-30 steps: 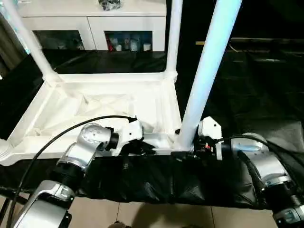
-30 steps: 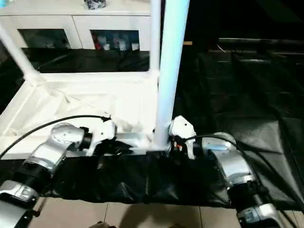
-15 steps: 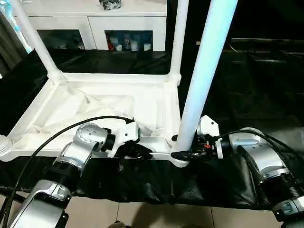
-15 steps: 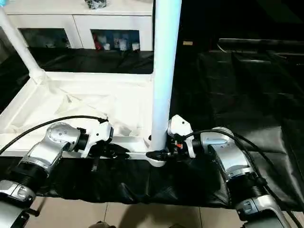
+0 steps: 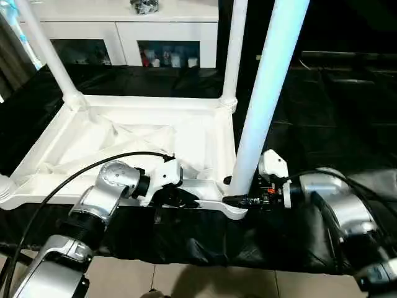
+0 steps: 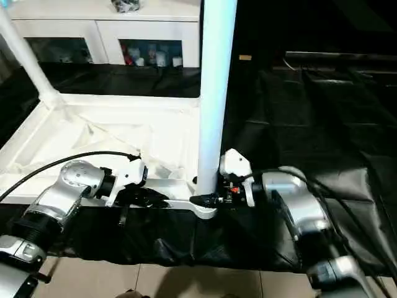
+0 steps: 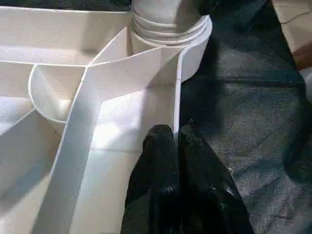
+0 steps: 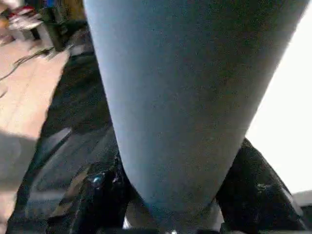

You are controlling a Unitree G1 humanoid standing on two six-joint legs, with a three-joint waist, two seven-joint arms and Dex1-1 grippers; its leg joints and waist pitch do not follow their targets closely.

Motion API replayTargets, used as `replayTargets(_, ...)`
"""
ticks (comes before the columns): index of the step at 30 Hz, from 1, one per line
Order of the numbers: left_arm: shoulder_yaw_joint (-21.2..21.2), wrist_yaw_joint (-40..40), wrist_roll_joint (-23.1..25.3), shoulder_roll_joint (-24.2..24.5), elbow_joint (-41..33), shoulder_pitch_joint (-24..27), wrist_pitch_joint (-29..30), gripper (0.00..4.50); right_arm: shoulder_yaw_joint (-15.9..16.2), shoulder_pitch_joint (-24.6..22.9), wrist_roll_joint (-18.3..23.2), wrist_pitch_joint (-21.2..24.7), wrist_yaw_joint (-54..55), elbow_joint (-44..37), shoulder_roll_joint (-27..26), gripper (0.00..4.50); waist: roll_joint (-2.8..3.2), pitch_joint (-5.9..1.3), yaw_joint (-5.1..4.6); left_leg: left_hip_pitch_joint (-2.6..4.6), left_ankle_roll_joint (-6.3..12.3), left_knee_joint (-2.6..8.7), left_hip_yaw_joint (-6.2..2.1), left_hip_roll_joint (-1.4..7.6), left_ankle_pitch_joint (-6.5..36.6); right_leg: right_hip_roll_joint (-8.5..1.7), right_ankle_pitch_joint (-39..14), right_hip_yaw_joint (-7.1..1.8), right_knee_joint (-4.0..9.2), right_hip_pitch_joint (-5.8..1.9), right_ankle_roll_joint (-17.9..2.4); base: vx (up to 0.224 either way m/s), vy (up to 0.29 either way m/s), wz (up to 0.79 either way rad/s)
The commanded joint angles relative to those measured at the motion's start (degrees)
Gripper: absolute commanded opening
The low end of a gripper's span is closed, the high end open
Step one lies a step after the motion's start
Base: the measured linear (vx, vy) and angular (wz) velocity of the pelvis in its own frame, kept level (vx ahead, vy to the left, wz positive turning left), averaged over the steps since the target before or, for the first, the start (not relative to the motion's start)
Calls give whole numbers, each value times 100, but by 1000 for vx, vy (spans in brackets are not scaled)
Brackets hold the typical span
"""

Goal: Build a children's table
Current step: Rotate leg to tighten

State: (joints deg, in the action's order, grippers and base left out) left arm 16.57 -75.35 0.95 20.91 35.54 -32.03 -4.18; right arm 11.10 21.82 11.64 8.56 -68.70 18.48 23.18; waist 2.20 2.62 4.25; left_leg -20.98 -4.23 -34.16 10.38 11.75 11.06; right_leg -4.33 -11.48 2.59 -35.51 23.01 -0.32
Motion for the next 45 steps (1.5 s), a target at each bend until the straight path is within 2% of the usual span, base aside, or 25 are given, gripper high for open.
replayTargets(1, -228, 761, 1, -182, 102, -175, 50, 0, 174, -218, 120, 415, 326, 88, -274, 199, -97, -342, 5, 35, 392, 372, -12, 126, 841, -317, -803, -193, 416, -285, -1377, 0, 0, 0)
replayTargets(2, -223, 963, 68, -251, 99, -183, 125, 0, 131, -276, 71, 441, 599, 65, -384, 199, -106, -319, -9, 41, 293, 395, -20, 122, 1041, -325, -1203, -194, 458, -281, -1290, 0, 0, 0)
replayTargets(4, -212, 1434, 165, -521, -13, -181, 346, 0, -7, -352, -162, 480, 1575, 108, -793, 199, -72, -282, -59, 61, 78, 438, -38, 114, 1352, -334, -1852, -207, 522, -246, -1084, 0, 0, 0)
replayTargets(6, -205, 1655, 192, -689, -91, -190, 465, 0, -91, -311, -234, 622, 2064, 174, -1045, 199, -103, -272, -133, 57, -46, 468, -69, 91, 1560, -333, -2290, -191, 560, -269, -903, 0, 0, 0)
replayTargets(7, -190, 1728, 205, -761, -130, -191, 505, 0, -128, -276, -265, 740, 2257, 203, -1150, 199, -104, -267, -158, 92, -61, 475, -70, 91, 1683, -329, -2483, -200, 592, -237, -826, 0, 0, 0)
replayTargets(8, -160, 1871, 236, -901, -189, -193, 564, 0, -192, -202, -281, 815, 2567, 273, -1366, 199, -85, -265, -169, 105, -54, 467, -72, 86, 1738, -335, -2543, -209, 606, -226, -813, 0, 0, 0)
replayTargets(9, -142, 1946, 254, -978, -217, -195, 598, 0, -222, -162, -276, 856, 2713, 304, -1484, 199, -91, -250, -211, 114, -71, 479, -78, 86, 1857, -325, -2648, -208, 619, -209, -801, 0, 0, 0)
replayTargets(10, -82, 2092, 289, -1178, -264, -204, 650, 0, -296, -8, -294, 1052, 3168, 441, -1824, 199, -39, -260, -232, 128, -99, 482, -91, 83, 1913, -332, -2718, -204, 628, -203, -781, 0, 0, 0)
replayTargets(12, -40, 2206, 323, -1304, -252, -221, 640, 0, -319, 88, -342, 1064, 3461, 539, -2022, 199, -60, -274, -278, 88, -99, 504, -110, 82, 1830, -324, -2554, -193, 624, -245, -774, 0, 0, 0)
replayTargets(13, 3, 2296, 373, -1400, -243, -236, 645, 0, -295, 152, -423, 993, 3644, 582, -2177, 199, -23, -283, -278, 93, -113, 499, -107, 83, 1810, -328, -2460, -199, 613, -233, -796, 0, 0, 0)
replayTargets(15, 70, 2382, 453, -1508, -214, -264, 590, 0, -209, 237, -544, 866, 3782, 623, -2348, 199, -38, -300, -302, 99, -80, 493, -94, 83, 1758, -307, -2017, -207, 598, -237, -916, 0, 0, 0)
replayTargets(16, 90, 2413, 494, -1520, -174, -283, 496, 0, -201, 258, -536, 835, 3766, 602, -2400, 255, -37, -305, -304, 87, -47, 497, -90, 79, 1687, -305, -1822, -205, 586, -258, -973, 0, 0, 0)
replayTargets(17, 107, 2396, 515, -1505, -137, -298, 392, 0, -230, 266, -488, 817, 3737, 577, -2425, 269, -38, -309, -299, 88, -19, 493, -83, 78, 1661, -306, -1753, -210, 590, -259, -988, 0, 0, 0)
replayTargets(19, 79, 2253, 495, -1363, -68, -289, 185, 0, -281, 174, -327, 884, 3340, 422, -2227, 269, -27, -312, -286, 83, 55, 491, -77, 78, 1574, -312, -1587, -216, 581, -276, -1036, 0, 0, 0)
replayTargets(22, 21, 1986, 384, -1218, -128, -234, 80, 0, -209, 58, -366, 826, 2911, 296, -1909, 314, -40, -326, -255, 73, 123, 477, -62, 88, 1368, -317, -1309, -219, 553, -301, -1105, 0, 0, 0)
replayTargets(24, -9, 1826, 323, -1133, -174, -203, 77, 0, -180, 4, -406, 769, 2710, 242, -1732, 322, -47, -324, -216, 82, 181, 466, -48, 90, 1334, -320, -1293, -225, 560, -300, -1112, 0, 0, 0)
replayTargets(28, -98, 1264, 142, -810, -211, -155, 84, 0, -175, -64, -355, 465, 1934, 210, -1122, 322, -31, -334, -193, 73, 212, 468, -48, 101, 1212, -321, -1071, -212, 533, -315, -1233, 0, 0, 0)
replayTargets(31, -122, 1005, 106, -663, -136, -171, 23, 0, -190, -43, -259, 454, 1451, 199, -874, 322, -22, -346, -158, 79, 268, 452, -38, 113, 1159, -313, -766, -209, 491, -326, -1363, 0, 0, 0)
replayTargets(35, -200, 690, 75, -448, 72, -247, -77, 0, -77, -6, -158, 543, 479, 170, -400, 322, -60, -354, -109, 61, 376, 425, -18, 121, 1029, -304, -477, -200, 452, -339, -1450, 0, 0, 0)
replayTargets(36, -223, 626, 55, -415, 104, -265, -59, 0, -39, -2, -175, 556, 319, 186, -313, 307, -54, -351, -93, 63, 388, 426, -19, 122, 1026, -307, -501, -197, 453, -334, -1453, 0, 0, 0)
replayTargets(38, -242, 539, 17, -358, 165, -298, -75, 0, 49, 8, -175, 566, 43, 223, -162, 288, -86, -347, -59, 67, 394, 424, -12, 126, 996, -315, -613, -200, 456, -328, -1439, 0, 0, 0)
replayTargets(40, -244, 500, -4, -336, 193, -313, -89, 0, 95, 17, -154, 559, -66, 245, -99, 271, -77, -347, -34, 71, 379, 424, -14, 130, 957, -325, -662, -202, 456, -324, -1434, 0, 0, 0)
replayTargets(41, -250, 369, -56, -282, 205, -321, -69, 0, 159, 21, -112, 614, -253, 239, 0, 260, -105, -349, -22, 73, 383, 421, -10, 133, 948, -326, -678, -206, 455, -321, -1427, 0, 0, 0)
replayTargets(44, -263, 249, -87, -226, 231, -333, -77, 0, 189, 39, -72, 699, -427, 262, 60, 239, -93, -349, 4, 71, 402, 419, -9, 138, 913, -323, -653, -201, 447, -312, -1439, 0, 0, 0)
replayTargets(45, -264, 211, -93, -214, 242, -338, -71, 0, 203, 44, -66, 735, -478, 268, 82, 231, -113, -352, 8, 64, 396, 415, -7, 134, 886, -323, -627, -202, 441, -317, -1432, 0, 0, 0)
